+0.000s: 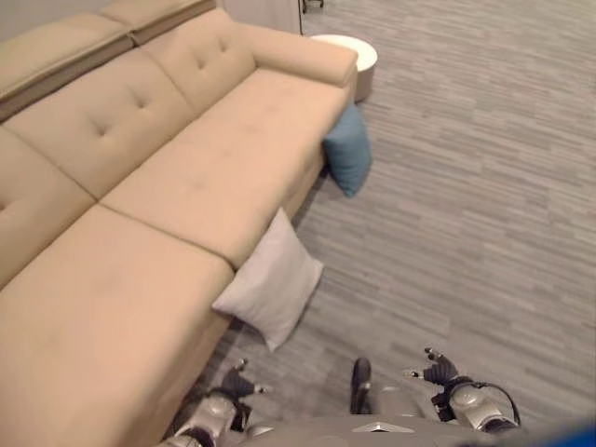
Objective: Pick up all the scattered cushions and arrange them neatly on the sofa.
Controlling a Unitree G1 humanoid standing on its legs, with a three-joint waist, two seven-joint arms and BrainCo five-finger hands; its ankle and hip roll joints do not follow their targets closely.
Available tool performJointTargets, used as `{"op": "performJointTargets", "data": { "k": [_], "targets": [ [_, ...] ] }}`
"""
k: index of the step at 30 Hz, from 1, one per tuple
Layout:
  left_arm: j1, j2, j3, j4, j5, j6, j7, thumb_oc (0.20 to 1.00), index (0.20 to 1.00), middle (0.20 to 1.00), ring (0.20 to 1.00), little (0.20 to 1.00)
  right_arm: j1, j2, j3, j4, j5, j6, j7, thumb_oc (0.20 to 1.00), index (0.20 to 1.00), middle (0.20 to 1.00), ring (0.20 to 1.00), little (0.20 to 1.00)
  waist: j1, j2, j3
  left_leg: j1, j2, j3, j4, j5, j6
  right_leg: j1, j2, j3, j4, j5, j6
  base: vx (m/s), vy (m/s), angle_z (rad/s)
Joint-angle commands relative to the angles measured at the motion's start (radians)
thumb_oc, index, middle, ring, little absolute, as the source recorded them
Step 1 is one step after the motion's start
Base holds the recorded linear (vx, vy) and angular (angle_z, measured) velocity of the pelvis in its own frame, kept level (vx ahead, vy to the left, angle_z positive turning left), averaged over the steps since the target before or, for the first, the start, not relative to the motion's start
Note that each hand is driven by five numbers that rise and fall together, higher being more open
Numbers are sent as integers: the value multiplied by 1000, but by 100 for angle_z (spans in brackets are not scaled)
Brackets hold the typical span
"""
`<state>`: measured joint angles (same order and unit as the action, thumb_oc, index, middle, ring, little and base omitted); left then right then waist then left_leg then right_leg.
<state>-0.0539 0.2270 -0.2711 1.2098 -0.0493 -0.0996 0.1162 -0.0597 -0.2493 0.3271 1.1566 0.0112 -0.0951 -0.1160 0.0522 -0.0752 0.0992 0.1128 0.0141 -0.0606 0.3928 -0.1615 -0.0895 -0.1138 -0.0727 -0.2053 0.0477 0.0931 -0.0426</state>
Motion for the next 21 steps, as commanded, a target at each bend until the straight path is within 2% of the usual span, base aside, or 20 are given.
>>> {"op": "performJointTargets", "data": {
  "k": [1,3,5,6,7,8,9,10,12,14,15,16,17,18,20,21],
  "targets": [
    [-50,-5,-16,-32,-13,-19,9,1000,1000,1000,1000,1000,-25,-40,18,-29,25,-25,-19,1000,1000,1000,1000,1000,8,-32,69,-155,11,69,112,191,3,110,-10,-7,-34,-64,119,180,-348,17],
    [-59,-4,-29,-39,-12,-19,8,1000,1000,1000,1000,1000,-22,-43,17,-24,34,-24,-21,1000,1000,1000,1000,1000,18,-35,78,-230,14,127,61,167,16,149,-6,-39,-43,-94,114,196,-161,70],
    [-57,-5,-30,-39,-10,-18,5,1000,1000,1000,1000,1000,-18,-43,15,-24,36,-24,-19,1000,1000,1000,1000,1000,20,-35,75,-243,7,142,18,153,22,163,-3,-54,-48,-106,115,228,-68,67],
    [-48,-2,-33,-45,-2,-17,3,1000,1000,1000,1000,1000,-7,-44,12,-19,34,-25,-20,1000,1000,1000,1000,1000,18,-31,64,-269,10,222,-101,148,40,187,9,-84,-50,-133,121,185,-34,29],
    [-48,-2,-33,-45,-2,-17,3,1000,1000,1000,1000,1000,-7,-44,12,-19,34,-25,-20,1000,1000,1000,1000,1000,17,-31,64,-269,10,222,-102,148,40,187,9,-84,-50,-133,121,434,-51,22],
    [-39,-2,-30,-47,7,-15,1,1000,1000,1000,1000,1000,5,-43,8,-11,28,-22,-21,1000,1000,1000,1000,1000,10,-11,54,-269,34,314,-218,194,24,218,36,-106,-42,-173,122,257,-1,44],
    [-32,-2,-25,-46,9,-15,-3,1000,1000,1000,1000,1000,8,-40,4,-4,23,-21,-17,1000,1000,1000,1000,1000,13,-11,53,-248,20,316,-235,197,40,211,31,-122,-19,-170,124,334,0,76],
    [-29,0,-24,-35,11,-14,-3,1000,1000,1000,1000,1000,10,-35,9,-7,9,-19,-19,1000,1000,1000,1000,1000,12,-16,52,-240,17,323,-240,206,36,211,22,-151,14,-170,131,134,44,90],
    [-25,5,-9,-34,2,-16,1,1000,1000,1000,1000,1000,1,-28,18,-9,-11,-20,-17,1000,1000,1000,1000,1000,27,-14,47,-208,-9,254,-254,172,53,187,-4,-167,109,-171,146,191,77,59],
    [-28,13,-6,-36,-3,-14,1,1000,1000,1000,1000,1000,1,-22,4,-18,-6,-21,-16,1000,1000,1000,1000,1000,26,-11,42,-162,-28,229,-289,151,77,144,-38,-175,236,-129,180,183,74,14],
    [-29,12,-6,-36,-3,-14,1,1000,1000,1000,1000,1000,0,-22,4,-18,-6,-20,-16,1000,1000,1000,1000,1000,25,-11,39,-165,-28,228,-291,153,77,142,-37,-176,234,-127,180,214,91,17],
    [-29,21,0,-39,-13,-14,2,1000,1000,1000,1000,1000,-10,-19,6,-27,-13,-22,-17,1000,1000,1000,1000,1000,23,-6,47,-126,-43,199,-306,135,100,101,-73,-170,362,-69,210,199,84,68],
    [-32,25,0,-44,-14,-15,2,1000,1000,1000,1000,1000,-13,-18,6,-32,-13,-22,-18,1000,1000,1000,1000,1000,20,0,48,-115,-40,182,-311,132,107,80,-74,-160,417,-67,211,250,94,95],
    [-42,32,-5,-49,-11,-14,3,1000,1000,1000,1000,1000,-21,-17,11,-42,-13,-21,-19,1000,1000,1000,1000,1000,16,5,51,-106,-43,157,-309,128,111,50,-60,-122,450,-71,207,166,29,120],
    [-43,34,-8,-50,-8,-16,2,1000,1000,1000,1000,1000,-22,-17,12,-42,-12,-21,-18,1000,1000,1000,1000,1000,14,5,46,-100,-43,145,-310,122,110,40,-53,-103,428,-75,201,149,-37,91],
    [-49,41,-19,-57,-9,-23,2,1000,1000,1000,1000,1000,-27,-23,29,-52,-7,-25,-13,1000,1000,1000,1000,1000,4,-6,37,-83,-57,91,-313,114,102,26,-5,-5,317,-116,182,193,-102,84]
  ]
}}
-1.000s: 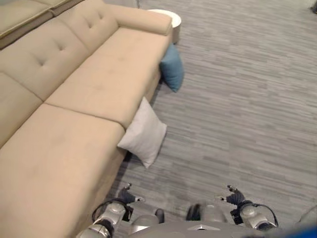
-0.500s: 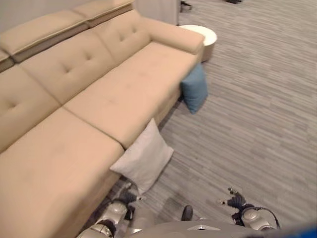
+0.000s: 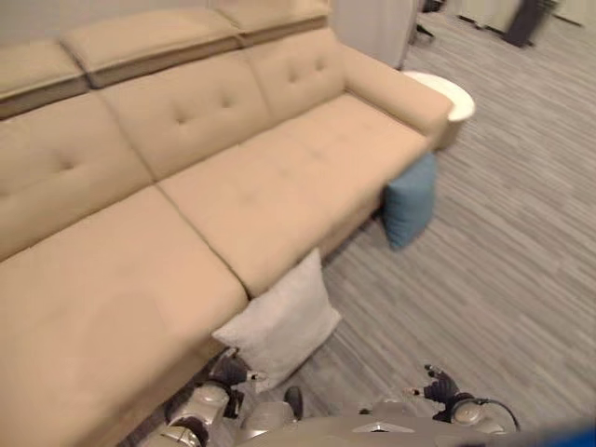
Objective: Pick up all the scattered cushions and arrange them neatly on the sofa.
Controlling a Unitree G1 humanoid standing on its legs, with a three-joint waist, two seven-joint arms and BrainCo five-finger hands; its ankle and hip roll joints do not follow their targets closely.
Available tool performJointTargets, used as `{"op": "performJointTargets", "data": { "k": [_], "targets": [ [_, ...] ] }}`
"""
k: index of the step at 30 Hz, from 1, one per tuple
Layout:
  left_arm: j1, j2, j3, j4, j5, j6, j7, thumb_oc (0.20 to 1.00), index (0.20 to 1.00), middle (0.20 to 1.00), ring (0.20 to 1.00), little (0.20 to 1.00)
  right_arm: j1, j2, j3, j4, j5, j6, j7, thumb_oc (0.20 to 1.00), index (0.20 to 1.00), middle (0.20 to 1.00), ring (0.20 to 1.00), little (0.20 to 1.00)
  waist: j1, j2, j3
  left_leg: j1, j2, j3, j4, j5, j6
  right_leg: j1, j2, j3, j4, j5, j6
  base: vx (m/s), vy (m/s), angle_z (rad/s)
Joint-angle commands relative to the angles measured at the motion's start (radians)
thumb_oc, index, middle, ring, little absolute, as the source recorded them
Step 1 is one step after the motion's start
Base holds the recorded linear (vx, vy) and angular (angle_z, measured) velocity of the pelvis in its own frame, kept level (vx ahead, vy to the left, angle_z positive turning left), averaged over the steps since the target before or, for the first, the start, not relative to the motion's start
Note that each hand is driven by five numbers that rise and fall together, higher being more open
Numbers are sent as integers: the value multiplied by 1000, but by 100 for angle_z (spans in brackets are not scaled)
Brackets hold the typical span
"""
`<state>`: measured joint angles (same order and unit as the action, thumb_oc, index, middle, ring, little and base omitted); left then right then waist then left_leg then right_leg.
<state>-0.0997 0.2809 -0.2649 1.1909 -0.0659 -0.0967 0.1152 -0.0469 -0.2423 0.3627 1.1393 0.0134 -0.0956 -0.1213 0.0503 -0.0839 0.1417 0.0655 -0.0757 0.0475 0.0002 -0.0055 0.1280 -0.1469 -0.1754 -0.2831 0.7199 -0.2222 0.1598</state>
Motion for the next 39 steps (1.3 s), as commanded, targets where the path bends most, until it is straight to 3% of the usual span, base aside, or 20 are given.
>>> {"op": "performJointTargets", "data": {
  "k": [1,2,4,5,6,8,10,12,14,16,17,18,21,28,31,32,34,39],
  "targets": [
    [-7,-14,-26,-42,4,-29,4,1000,1000,1000,1000,1000,-42,-31,-4,-34,-3,-26,-6,1000,1000,1000,1000,1000,3,0,-9,-33,29,-36,76,-41,-121,68,112,105,-413,192,-25,194,-101,78],
    [-7,-14,-26,-42,4,-29,4,1000,1000,1000,1000,1000,-42,-31,-4,-34,-3,-26,-6,1000,1000,1000,1000,1000,3,0,-9,-32,29,-36,76,-41,-121,68,112,105,-413,192,-25,134,-90,100],
    [-19,-14,-30,-40,-8,-39,8,1000,1000,1000,1000,1000,-49,-37,4,-50,29,-32,-8,1000,1000,1000,1000,1000,-24,-8,-19,-21,9,-138,71,-43,-131,53,168,323,-559,201,-30,214,-145,101],
    [-25,-14,-33,-34,-8,-42,8,1000,1000,1000,1000,1000,-47,-39,6,-56,39,-34,-6,1000,1000,1000,1000,1000,-37,-11,-20,-20,2,-174,77,-50,-134,39,183,386,-586,213,-30,205,-148,109],
    [-24,-14,-34,-34,-8,-43,7,1000,1000,1000,1000,1000,-43,-43,7,-58,37,-34,-5,1000,1000,1000,1000,1000,-38,-18,-19,-18,-5,-196,79,-52,-137,60,182,386,-606,218,-34,127,-149,164],
    [-14,-21,-31,-34,-6,-43,10,1000,1000,1000,1000,1000,-35,-43,2,-57,25,-33,-4,1000,1000,1000,1000,1000,-23,-24,-26,-21,-4,-207,79,-57,-150,87,150,300,-655,230,-29,96,-155,151],
    [-19,-17,-38,-45,-18,-44,12,1000,1000,1000,1000,1000,-28,-49,6,-67,26,-36,-10,1000,1000,1000,1000,1000,-25,-28,-25,-46,4,-210,82,-42,-165,111,151,284,-679,221,-42,29,-152,62],
    [-23,-17,-42,-59,-21,-44,16,1000,1000,1000,1000,1000,-27,-62,-2,-76,24,-40,-16,1000,1000,1000,1000,1000,-31,-32,-14,-79,24,-179,96,-41,-179,124,139,221,-695,219,-42,-49,-141,144],
    [-29,-18,-45,-63,-23,-42,19,1000,1000,1000,1000,1000,-28,-71,-10,-85,30,-42,-19,1000,1000,1000,1000,1000,-39,-33,-2,-107,49,-132,106,-34,-186,127,136,193,-705,216,-46,-74,-97,104],
    [-47,-21,-58,-74,-23,-41,20,1000,1000,1000,1000,1000,-33,-74,-13,-77,27,-42,-27,1000,1000,1000,1000,1000,-54,-32,15,-141,92,-20,113,-10,-191,129,127,142,-712,213,-49,-79,-40,67],
    [-47,-21,-58,-74,-23,-41,20,1000,1000,1000,1000,1000,-33,-74,-13,-77,27,-42,-27,1000,1000,1000,1000,1000,-54,-32,15,-141,92,-20,113,-10,-191,129,127,142,-712,213,-49,-102,-25,83],
    [-55,-19,-64,-98,-27,-42,20,1000,1000,1000,1000,1000,-37,-77,-13,-75,26,-39,-30,1000,1000,1000,1000,1000,-65,-30,30,-153,136,65,109,7,-195,126,121,98,-715,210,-52,-100,-39,76],
    [-74,-8,-75,-135,-39,-48,28,1000,1000,1000,1000,1000,-42,-72,-17,-66,33,-38,-41,1000,1000,1000,1000,1000,-74,-28,48,-181,173,124,98,36,-210,112,119,40,-719,208,-56,-95,-46,90],
    [-136,35,-77,-230,-81,-76,79,1000,1000,1000,1000,1000,-101,-74,-6,-101,48,-61,-74,1000,1000,1000,1000,1000,-67,-32,125,-272,165,99,115,44,-207,1,106,32,-670,224,-59,-114,25,18],
    [-207,53,-59,-276,-149,-103,139,1000,1000,1000,1000,1000,-174,-76,-25,-125,95,-69,-120,1000,1000,1000,1000,1000,-74,-22,169,-381,159,108,152,46,-201,-139,89,50,-600,239,-61,-134,122,5],
    [-234,60,-55,-280,-174,-111,160,1000,1000,1000,1000,1000,-198,-82,-31,-145,109,-71,-137,1000,1000,1000,1000,1000,-74,-15,177,-407,162,101,169,21,-207,-172,85,59,-569,217,-54,-23,112,-4],
    [-264,66,-54,-296,-195,-119,176,1000,1000,1000,1000,1000,-225,-89,-31,-165,118,-75,-152,1000,1000,1000,1000,1000,-75,-10,189,-445,160,101,183,21,-204,-218,79,62,-545,215,-55,-40,71,-6],
    [-421,88,-41,-342,-284,-157,262,1000,1000,1000,1000,1000,-393,-130,-32,-199,153,-85,-238,1000,1000,1000,1000,1000,-88,25,234,-672,161,92,314,1,-193,-455,32,76,-382,188,-58,-84,68,1]
  ]
}}
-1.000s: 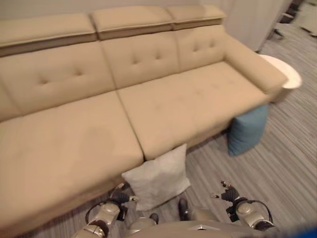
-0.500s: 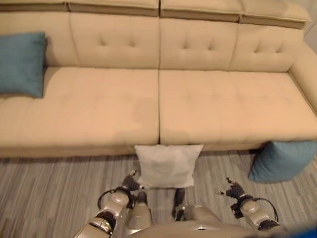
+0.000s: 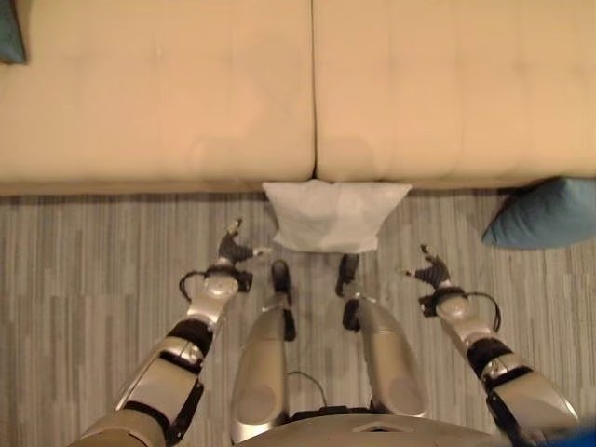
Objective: Pick up all the scattered cushions and arrange them neatly on the sofa.
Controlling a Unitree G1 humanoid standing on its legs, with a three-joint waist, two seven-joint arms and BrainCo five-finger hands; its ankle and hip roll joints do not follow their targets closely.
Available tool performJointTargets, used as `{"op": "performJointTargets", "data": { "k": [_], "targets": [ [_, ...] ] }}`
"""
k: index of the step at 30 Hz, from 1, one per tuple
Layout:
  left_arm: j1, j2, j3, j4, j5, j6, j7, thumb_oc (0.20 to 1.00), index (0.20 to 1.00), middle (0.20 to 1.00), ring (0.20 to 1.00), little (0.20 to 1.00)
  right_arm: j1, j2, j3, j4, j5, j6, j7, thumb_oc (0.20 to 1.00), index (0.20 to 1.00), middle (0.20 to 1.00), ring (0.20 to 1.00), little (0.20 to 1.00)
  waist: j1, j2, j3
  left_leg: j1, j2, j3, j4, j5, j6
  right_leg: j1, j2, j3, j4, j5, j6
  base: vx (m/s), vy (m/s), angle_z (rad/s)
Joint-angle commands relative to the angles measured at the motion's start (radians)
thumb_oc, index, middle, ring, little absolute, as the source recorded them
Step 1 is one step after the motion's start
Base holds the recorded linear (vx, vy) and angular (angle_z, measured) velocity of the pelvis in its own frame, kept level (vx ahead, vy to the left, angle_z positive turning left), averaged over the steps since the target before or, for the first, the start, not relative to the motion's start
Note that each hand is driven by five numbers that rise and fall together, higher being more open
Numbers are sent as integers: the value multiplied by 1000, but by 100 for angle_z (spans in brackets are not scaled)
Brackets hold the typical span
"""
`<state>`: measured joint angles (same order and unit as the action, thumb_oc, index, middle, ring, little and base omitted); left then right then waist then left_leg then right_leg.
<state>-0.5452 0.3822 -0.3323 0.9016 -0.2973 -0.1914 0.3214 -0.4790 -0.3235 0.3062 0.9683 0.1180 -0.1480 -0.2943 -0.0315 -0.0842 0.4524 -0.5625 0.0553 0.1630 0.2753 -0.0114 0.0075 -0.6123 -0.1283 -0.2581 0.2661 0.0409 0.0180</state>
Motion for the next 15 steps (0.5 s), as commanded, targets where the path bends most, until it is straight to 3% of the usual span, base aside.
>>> {"op": "performJointTargets", "data": {
  "k": [1,2,9,15],
  "targets": [
    [23,-13,26,-52,-52,-62,56,1000,1000,1000,1000,1000,38,-49,25,-27,49,-33,-65,1000,1000,1000,1000,1000,-7,25,-78,-48,30,-23,41,6,-72,7,-16,51,74,-76,84,-39,56,14],
    [-26,-5,29,-66,-79,-69,77,1000,1000,1000,1000,1000,-20,-66,11,-47,69,-40,-103,1000,1000,1000,1000,1000,-10,39,-69,-136,36,-22,106,-7,-68,-78,-31,63,136,-89,83,-33,46,9],
    [-140,19,45,-106,-92,-67,159,1000,1000,1000,1000,1000,-188,-139,-4,-102,66,-53,-183,1000,1000,1000,1000,1000,-26,69,-55,-408,56,-27,296,-56,-59,-357,-55,110,342,-136,74,-2,25,-3],
    [-160,11,64,-157,-97,-60,201,1000,1000,1000,1000,1000,-255,-174,-27,-143,60,-56,-232,1000,1000,1000,1000,1000,-29,88,-32,-549,58,-29,381,-77,-53,-509,-53,131,440,-165,58,26,8,-3]
  ]
}}
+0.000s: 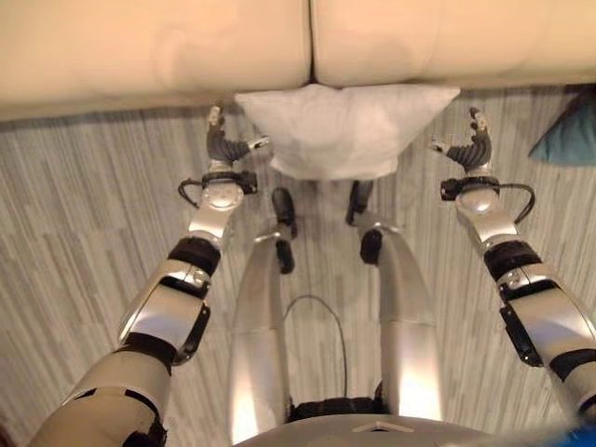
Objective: Pick up all the scattered cushions and arrange them neatly on the sofa.
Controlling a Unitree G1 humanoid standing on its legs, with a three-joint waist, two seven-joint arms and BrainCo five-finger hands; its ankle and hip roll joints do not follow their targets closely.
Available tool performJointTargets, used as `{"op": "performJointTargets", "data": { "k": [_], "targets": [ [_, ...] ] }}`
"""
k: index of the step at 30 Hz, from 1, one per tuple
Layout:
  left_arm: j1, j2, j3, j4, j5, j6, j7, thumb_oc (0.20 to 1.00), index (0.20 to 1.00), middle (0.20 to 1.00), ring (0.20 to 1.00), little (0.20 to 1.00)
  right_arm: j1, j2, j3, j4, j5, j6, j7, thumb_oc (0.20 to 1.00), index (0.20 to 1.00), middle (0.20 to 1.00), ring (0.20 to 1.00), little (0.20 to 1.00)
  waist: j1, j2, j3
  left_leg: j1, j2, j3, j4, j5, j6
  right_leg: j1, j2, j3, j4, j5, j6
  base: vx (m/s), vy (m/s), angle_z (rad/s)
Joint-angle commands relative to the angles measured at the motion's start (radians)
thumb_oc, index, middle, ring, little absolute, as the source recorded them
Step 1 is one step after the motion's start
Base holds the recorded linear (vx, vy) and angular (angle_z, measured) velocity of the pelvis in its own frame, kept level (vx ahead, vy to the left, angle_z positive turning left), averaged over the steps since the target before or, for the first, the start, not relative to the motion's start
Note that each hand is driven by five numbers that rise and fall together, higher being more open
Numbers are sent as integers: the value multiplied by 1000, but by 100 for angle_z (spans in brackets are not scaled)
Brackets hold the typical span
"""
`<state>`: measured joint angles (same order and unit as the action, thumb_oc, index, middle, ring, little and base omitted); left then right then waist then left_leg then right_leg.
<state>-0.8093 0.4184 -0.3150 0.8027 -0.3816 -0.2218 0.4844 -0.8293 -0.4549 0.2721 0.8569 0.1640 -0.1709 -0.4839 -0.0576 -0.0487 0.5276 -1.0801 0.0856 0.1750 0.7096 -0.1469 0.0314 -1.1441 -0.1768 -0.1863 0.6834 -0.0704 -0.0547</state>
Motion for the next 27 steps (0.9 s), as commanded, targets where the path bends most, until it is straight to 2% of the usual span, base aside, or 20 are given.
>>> {"op": "performJointTargets", "data": {
  "k": [1,6,18,21,27],
  "targets": [
    [105,-25,47,-59,-12,-29,38,1000,1000,1000,1000,1000,95,-43,8,-31,14,-33,-42,1000,1000,1000,1000,1000,-3,53,-109,-34,28,-41,-52,58,-77,20,-4,60,24,-54,131,27,-9,-3],
    [22,17,24,-36,-19,-10,38,1000,1000,1000,1000,1000,9,-85,27,-17,20,-28,-50,1000,1000,1000,1000,1000,-8,59,-91,-145,23,-43,-11,55,-75,-100,-6,72,73,-57,127,12,-8,-2],
    [-201,77,-56,-31,-48,-2,64,1000,1000,1000,1000,1000,-179,-115,112,13,62,-30,-41,1000,1000,1000,1000,1000,-12,74,-38,-333,17,-50,110,43,-57,-301,0,104,202,-66,122,11,3,-2],
    [-248,87,-84,-28,-50,3,62,1000,1000,1000,1000,1000,-231,-110,137,19,87,-33,-32,1000,1000,1000,1000,1000,-9,78,-29,-371,17,-52,138,41,-55,-344,1,112,230,-67,120,25,-5,-1],
    [-337,47,-138,-10,-50,16,73,1000,1000,1000,1000,1000,-339,-44,184,6,122,-40,-36,1000,1000,1000,1000,1000,-4,82,-11,-437,24,-64,190,36,-48,-407,3,117,278,-71,115,6,-1,0]
  ]
}}
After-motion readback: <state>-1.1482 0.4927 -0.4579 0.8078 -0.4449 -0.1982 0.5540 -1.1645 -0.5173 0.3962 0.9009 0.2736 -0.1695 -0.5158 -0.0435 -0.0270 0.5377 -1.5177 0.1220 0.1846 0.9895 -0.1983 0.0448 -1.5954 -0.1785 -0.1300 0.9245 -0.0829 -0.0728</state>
